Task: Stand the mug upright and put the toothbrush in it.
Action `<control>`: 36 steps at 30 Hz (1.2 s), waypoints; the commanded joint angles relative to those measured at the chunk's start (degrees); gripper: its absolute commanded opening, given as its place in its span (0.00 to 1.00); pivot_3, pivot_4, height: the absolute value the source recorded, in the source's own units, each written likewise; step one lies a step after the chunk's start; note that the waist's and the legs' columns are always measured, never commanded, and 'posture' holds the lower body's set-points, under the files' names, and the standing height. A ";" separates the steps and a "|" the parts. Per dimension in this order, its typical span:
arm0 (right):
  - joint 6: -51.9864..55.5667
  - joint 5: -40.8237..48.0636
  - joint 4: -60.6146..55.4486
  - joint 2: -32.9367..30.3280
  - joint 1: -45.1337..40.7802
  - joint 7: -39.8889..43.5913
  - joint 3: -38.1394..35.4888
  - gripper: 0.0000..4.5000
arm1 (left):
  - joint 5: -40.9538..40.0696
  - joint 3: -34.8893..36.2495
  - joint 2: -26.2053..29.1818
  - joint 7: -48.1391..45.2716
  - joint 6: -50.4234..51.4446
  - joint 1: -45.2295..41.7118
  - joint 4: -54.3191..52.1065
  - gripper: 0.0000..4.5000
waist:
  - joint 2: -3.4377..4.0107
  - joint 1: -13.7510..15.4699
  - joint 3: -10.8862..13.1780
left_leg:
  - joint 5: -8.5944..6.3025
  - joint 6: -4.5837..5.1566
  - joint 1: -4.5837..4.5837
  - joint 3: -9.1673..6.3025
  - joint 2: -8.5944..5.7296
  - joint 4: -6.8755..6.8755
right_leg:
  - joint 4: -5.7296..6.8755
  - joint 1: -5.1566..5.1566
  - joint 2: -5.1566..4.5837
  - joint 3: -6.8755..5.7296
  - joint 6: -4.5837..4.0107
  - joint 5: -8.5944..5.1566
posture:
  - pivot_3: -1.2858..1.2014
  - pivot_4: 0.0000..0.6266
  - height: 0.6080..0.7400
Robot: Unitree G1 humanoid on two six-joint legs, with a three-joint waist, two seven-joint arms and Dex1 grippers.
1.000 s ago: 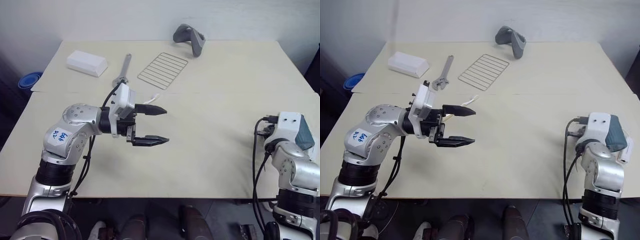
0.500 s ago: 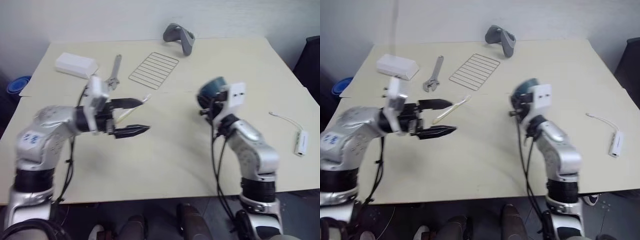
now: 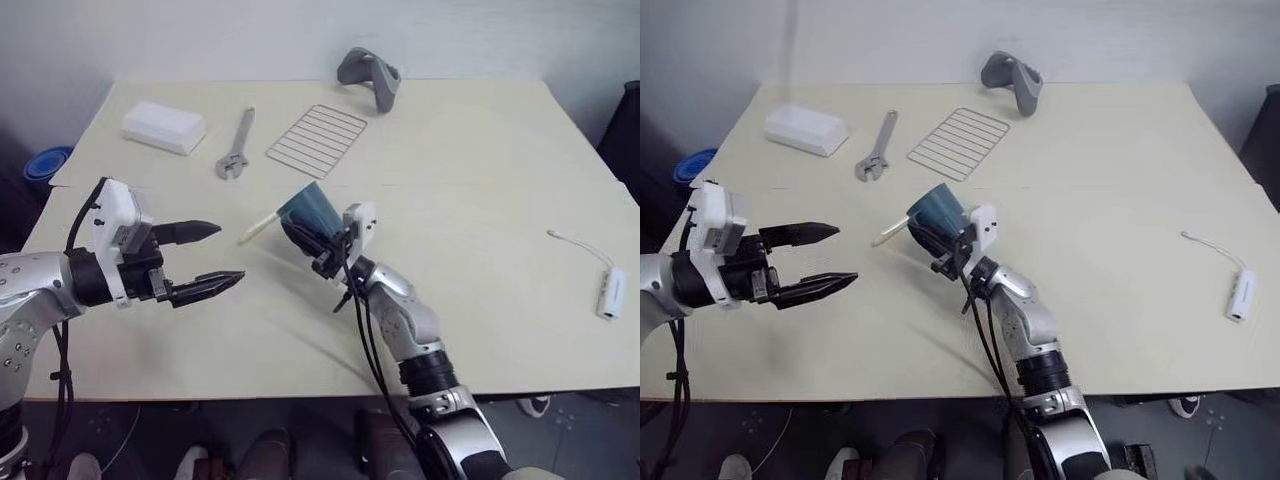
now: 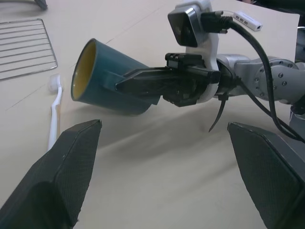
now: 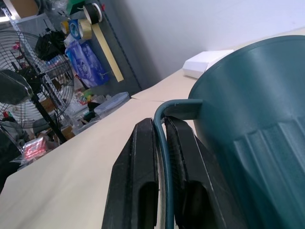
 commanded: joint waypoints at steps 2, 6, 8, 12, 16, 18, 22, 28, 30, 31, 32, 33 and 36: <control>-0.38 1.90 -0.25 -0.58 1.58 1.62 -1.63 0.03 | -1.32 1.31 1.96 0.09 -0.55 -0.60 -0.68 1.00 | 0.00 -0.10 0.00 | 0.00 -0.02 0.02 0.00 0.02 -0.02 | 0.01 0.00 0.01 0.00 -0.01 0.00 | 0.52 0.24 1.00; 1.13 2.88 -2.19 -2.45 4.24 1.83 -2.66 0.16 | -0.93 -1.08 2.45 -0.29 -1.60 -2.93 1.11 1.00 | 0.00 0.12 0.00 | 0.00 -0.02 0.04 -0.01 0.00 -0.01 | 0.02 0.02 -0.01 0.00 -0.01 -0.01 | 0.52 0.24 1.00; 1.92 3.15 -3.79 -3.26 5.20 1.44 -2.96 0.27 | -0.58 -2.28 2.52 -0.69 -2.13 -4.01 1.99 1.00 | -0.01 0.42 -0.01 | 0.00 -0.02 0.03 -0.09 -0.05 0.03 | 0.03 0.06 -0.04 -0.04 -0.01 0.00 | 0.52 0.24 1.00; 3.86 3.36 -9.00 -5.28 7.68 1.21 -2.37 0.57 | 0.28 -4.77 2.59 -1.63 -3.55 -6.20 4.22 1.00 | 0.00 0.20 0.00 | 0.00 -0.02 0.00 -0.08 -0.07 0.02 | 0.02 0.03 -0.04 -0.03 -0.01 0.00 | 0.52 0.24 1.00; 5.33 3.40 -13.91 -7.23 10.04 -0.42 -2.89 0.87 | 1.04 -6.98 2.32 -2.43 -4.96 -8.20 6.33 1.00 | 0.01 -0.07 0.00 | 0.00 -0.07 0.02 -0.07 0.01 -0.01 | 0.02 -0.02 -0.01 0.00 -0.02 -0.01 | 0.52 0.24 1.00; 6.08 2.84 -15.97 -8.79 11.20 -1.35 -3.15 1.00 | 1.39 -8.09 2.04 -2.78 -5.65 -8.89 7.14 1.00 | 0.01 0.06 0.00 | 0.00 -0.08 0.02 -0.07 0.00 -0.02 | 0.03 -0.02 -0.01 0.00 -0.02 -0.01 | 0.52 0.24 1.00; 7.39 1.26 -19.89 -12.07 13.45 -2.14 -1.99 1.00 | 1.91 -9.62 1.63 -3.31 -6.74 -9.52 8.20 1.00 | 0.01 0.30 0.01 | 0.00 -0.06 0.00 -0.08 -0.06 0.00 | 0.03 -0.02 -0.02 0.00 -0.02 -0.01 | 0.52 0.24 1.00; 10.26 -4.85 -28.70 -20.67 18.93 -4.59 0.16 1.00 | 3.59 -8.56 1.94 -3.54 -8.16 -4.77 6.58 1.00 | 0.02 0.35 0.01 | 0.00 -0.06 -0.01 -0.06 -0.05 0.00 | 0.01 -0.02 -0.02 0.01 -0.02 -0.01 | 0.52 0.24 1.00; 12.29 -5.94 -34.32 -25.39 22.63 -4.43 -0.24 1.00 | 4.74 -5.19 2.64 -3.63 -8.80 1.12 5.18 1.00 | 0.12 0.38 0.03 | -0.03 -0.02 0.01 0.01 -0.05 -0.09 | -0.01 -0.06 -0.06 0.08 -0.02 -0.01 | 0.52 0.24 1.00; 14.19 -5.80 -37.32 -28.00 24.58 -4.48 -1.16 1.00 | 5.33 -2.61 2.65 -3.47 -8.94 4.44 5.41 1.00 | 0.11 0.41 0.03 | -0.04 -0.01 0.01 0.03 -0.04 -0.12 | -0.01 -0.07 -0.09 0.09 -0.03 -0.01 | 0.52 0.24 1.00; 15.55 -5.09 -40.36 -30.97 26.77 -3.90 -2.83 1.00 | 6.22 0.28 2.51 -3.25 -9.19 7.77 6.47 1.00 | 0.10 0.47 0.03 | -0.04 0.00 -0.05 0.03 -0.02 -0.11 | -0.10 -0.09 -0.09 0.08 -0.03 -0.02 | 0.52 0.24 1.00; 17.78 -3.75 -43.33 -34.43 28.98 -2.83 -5.30 1.00 | 7.27 3.38 2.30 -3.28 -9.63 11.15 7.87 1.00 | 0.09 0.61 0.03 | -0.04 0.00 -0.07 0.06 0.01 -0.12 | -0.19 -0.07 -0.09 0.09 -0.03 -0.02 | 0.52 0.24 1.00; 22.67 1.95 -48.81 -42.27 32.89 0.30 -13.81 1.00 | 7.72 10.25 1.40 -3.52 -9.86 17.32 11.11 1.00 | 0.09 1.59 0.04 | -0.06 0.04 -0.02 0.19 0.01 -0.06 | -0.38 -0.03 -0.08 0.15 -0.04 -0.02 | 0.52 0.24 1.00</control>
